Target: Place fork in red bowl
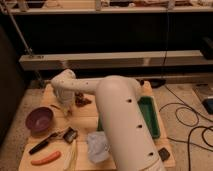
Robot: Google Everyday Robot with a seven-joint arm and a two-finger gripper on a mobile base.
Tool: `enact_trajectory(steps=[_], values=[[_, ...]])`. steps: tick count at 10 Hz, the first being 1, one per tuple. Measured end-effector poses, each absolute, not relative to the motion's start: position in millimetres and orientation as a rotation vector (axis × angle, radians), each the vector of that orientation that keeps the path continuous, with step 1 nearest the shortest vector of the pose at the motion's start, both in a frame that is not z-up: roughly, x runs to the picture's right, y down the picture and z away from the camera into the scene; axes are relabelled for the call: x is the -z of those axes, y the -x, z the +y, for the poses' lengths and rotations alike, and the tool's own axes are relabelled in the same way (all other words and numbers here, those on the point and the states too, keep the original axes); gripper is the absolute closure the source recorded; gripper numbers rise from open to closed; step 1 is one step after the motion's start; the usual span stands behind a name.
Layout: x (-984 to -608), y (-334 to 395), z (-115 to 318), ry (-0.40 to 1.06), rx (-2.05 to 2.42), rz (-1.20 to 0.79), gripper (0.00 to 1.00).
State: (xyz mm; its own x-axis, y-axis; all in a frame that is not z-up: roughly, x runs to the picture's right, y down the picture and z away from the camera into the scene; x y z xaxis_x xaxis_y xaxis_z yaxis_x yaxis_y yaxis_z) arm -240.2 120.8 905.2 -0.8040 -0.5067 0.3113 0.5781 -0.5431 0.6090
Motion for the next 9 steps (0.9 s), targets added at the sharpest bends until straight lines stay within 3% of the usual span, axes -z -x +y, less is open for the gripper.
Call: enact_trajectory(steps=[9], values=[[-916.4, 245.1, 120.3, 0.104, 2.342, -0.947, 0.54]])
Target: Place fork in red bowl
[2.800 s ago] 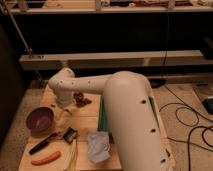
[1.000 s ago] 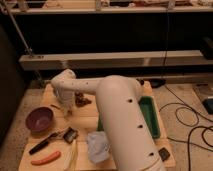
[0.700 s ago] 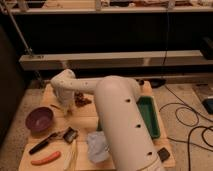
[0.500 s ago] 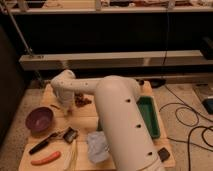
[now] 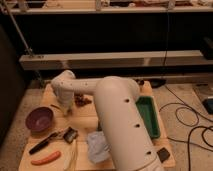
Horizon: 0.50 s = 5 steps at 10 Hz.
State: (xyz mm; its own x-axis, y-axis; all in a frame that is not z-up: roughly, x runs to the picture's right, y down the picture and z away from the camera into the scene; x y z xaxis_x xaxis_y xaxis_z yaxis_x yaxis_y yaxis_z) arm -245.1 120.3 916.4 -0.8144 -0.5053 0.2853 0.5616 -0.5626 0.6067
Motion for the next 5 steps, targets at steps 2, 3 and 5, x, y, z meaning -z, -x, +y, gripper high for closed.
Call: enact_trajectory(steps=[2, 3, 5], values=[[-917.9, 245.1, 119.6, 0.103, 2.34, -0.952, 0.54], [-918.5, 245.7, 119.2, 0.101, 2.339, -0.954, 0.54], [-919.2, 247.0, 119.3, 0.098, 2.338, -0.958, 0.58]])
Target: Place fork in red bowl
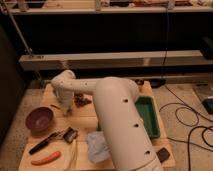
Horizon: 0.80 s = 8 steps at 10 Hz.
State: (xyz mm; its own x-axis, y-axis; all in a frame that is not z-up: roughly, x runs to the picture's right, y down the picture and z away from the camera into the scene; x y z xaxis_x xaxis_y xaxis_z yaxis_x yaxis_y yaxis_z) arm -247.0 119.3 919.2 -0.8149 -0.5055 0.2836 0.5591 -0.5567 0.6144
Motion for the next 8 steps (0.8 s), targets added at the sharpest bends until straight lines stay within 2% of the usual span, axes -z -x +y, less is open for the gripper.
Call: enact_trajectory(steps=[4, 5, 8], values=[[-920.3, 248.4, 123.0, 0.096, 2.33, -0.969, 0.96], [-920.9, 247.5, 123.0, 0.091, 2.322, -0.97, 1.0], [-912.5, 243.2, 117.6, 0.081, 2.311, -0.981, 1.0]])
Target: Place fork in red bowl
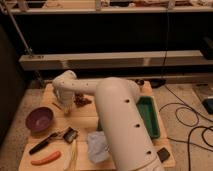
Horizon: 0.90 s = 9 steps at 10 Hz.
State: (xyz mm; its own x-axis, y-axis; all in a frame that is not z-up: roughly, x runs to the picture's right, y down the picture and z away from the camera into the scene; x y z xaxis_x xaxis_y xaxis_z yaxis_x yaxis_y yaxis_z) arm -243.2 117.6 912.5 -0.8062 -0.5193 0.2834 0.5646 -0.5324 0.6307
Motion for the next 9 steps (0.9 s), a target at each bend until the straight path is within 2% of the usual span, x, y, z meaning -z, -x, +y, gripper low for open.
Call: enact_trajectory(steps=[2, 7, 9], values=[[-898.0, 242.3, 103.6, 0.051, 2.313, -0.969, 1.0], [-820.1, 211.8, 12.2, -0.117, 2.306, -0.86, 1.0], [-802.8, 191.2, -16.3, -0.211, 2.272, -0.821, 1.0]])
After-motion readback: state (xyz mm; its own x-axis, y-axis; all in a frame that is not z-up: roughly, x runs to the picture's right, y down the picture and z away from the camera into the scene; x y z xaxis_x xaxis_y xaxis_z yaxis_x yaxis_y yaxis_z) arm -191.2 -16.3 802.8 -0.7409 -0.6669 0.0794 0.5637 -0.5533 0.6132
